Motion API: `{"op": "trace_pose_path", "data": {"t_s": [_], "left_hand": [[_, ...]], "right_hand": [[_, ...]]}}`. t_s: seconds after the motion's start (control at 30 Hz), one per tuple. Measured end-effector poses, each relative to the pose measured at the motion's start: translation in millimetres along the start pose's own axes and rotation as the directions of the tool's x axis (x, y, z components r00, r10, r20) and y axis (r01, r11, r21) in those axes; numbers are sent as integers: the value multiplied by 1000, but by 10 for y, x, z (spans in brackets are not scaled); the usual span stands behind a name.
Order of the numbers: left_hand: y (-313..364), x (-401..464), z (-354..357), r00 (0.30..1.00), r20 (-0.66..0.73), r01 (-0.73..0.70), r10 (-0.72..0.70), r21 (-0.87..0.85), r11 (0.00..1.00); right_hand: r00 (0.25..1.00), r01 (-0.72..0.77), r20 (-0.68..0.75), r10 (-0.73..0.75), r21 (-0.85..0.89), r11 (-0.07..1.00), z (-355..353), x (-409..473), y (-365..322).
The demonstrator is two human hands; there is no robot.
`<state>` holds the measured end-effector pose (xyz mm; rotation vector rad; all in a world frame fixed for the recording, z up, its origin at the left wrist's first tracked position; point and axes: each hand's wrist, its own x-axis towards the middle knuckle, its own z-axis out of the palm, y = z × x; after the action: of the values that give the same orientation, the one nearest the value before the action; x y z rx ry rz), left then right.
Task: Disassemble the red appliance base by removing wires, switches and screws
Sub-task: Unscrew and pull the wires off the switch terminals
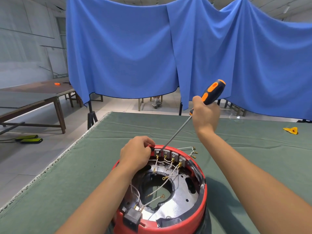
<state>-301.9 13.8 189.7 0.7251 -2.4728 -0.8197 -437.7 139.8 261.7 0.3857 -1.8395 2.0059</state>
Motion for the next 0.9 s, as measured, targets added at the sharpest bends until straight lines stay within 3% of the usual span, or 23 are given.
{"op": "trace_pose_path", "data": {"t_s": [0.2,0.33,0.7,0.9], "left_hand": [[-16,7,7,1000,0,-5,5,1,1000],[-17,5,4,1000,13,-9,10,-6,1000],[-9,-9,-7,1000,16,-15,15,-3,1000],[-12,-15,-7,1000,-1,-19,19,4,1000]], "right_hand": [[988,-153,1,155,-132,979,146,131,9],[986,-167,-17,166,-72,983,89,103,14],[989,138,-76,-126,198,970,-161,-294,-17],[982,188,7,-188,43,981,-94,-269,-115]]}}
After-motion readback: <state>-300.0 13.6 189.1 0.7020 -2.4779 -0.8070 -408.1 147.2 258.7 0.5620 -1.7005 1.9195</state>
